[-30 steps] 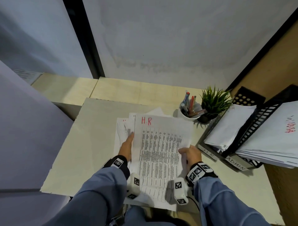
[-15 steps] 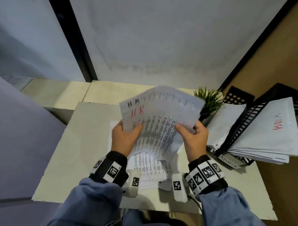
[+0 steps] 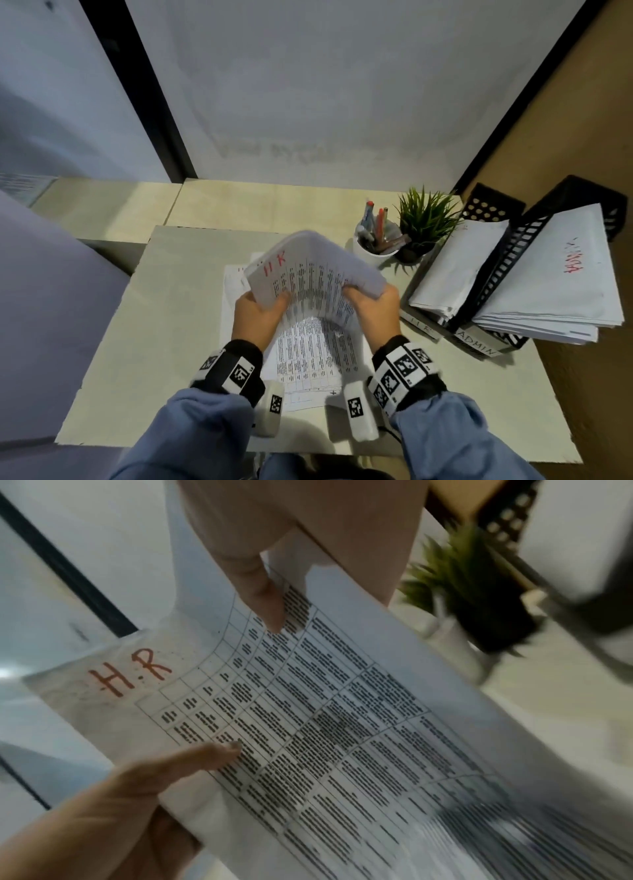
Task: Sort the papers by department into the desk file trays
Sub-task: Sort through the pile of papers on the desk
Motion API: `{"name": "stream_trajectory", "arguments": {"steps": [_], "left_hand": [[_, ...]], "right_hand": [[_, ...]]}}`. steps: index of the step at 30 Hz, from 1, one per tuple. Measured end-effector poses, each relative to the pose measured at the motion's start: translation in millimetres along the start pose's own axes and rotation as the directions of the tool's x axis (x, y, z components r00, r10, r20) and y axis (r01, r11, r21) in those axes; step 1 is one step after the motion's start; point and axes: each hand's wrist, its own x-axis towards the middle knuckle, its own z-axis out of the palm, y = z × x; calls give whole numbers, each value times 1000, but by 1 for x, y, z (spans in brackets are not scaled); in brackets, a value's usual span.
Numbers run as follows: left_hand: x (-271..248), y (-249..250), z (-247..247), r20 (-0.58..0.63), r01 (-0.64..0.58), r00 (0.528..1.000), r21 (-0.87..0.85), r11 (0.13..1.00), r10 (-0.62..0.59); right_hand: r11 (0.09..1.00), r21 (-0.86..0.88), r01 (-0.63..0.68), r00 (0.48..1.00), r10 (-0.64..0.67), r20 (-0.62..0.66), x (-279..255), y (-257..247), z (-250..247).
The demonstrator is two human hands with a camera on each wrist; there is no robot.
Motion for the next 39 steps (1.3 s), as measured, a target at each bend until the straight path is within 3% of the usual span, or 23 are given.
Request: {"name": "stream_trajectory", "arguments": {"steps": [2,4,6,8,9,11,13,18,23,28,31,35,39], "left_hand": [[0,-21,-1,20,80,996,84,993,-82],[-1,-23,0,24,71,997,84,994,-73],[-3,-8,3,8,-17,1000,73,997,16],[-5,13,8,5,-135,991,72,988,135],[-5,25,11,17,-187,982,56,981,186],[-8,48,19,58,-279,960,66,958,276],[-7,68,26,119,-367,928,112,923,354],[-7,95,50,247,-410,892,84,908,380],[-5,118,79,343,-523,829,198,829,441],[-1,141,107,425,-622,763,281,731,487],[4,147,123,459,-670,731,341,660,505],[9,149,146,480,-678,730,421,603,486],[8,157,171,515,-667,739,468,580,434]], "right_hand": [[985,-104,-135,991,135,-5,1,26,-1],[980,-72,-188,982,187,-19,5,33,-10],[990,-25,-136,991,135,-25,9,23,-23],[1000,-25,-15,993,12,-118,12,6,-40],[998,-50,41,975,-51,-215,17,2,-50],[989,-131,64,887,-116,-446,33,3,-71],[991,-134,-24,817,-58,-573,51,9,-92],[928,-152,-339,821,213,-529,80,39,-113],[910,-25,-414,769,335,-545,92,46,-113],[824,201,-529,700,558,-446,101,48,-115],[780,256,-571,670,623,-404,100,47,-118],[797,298,-526,672,604,-428,103,44,-125],[939,113,-325,795,336,-505,100,26,-133]]}}
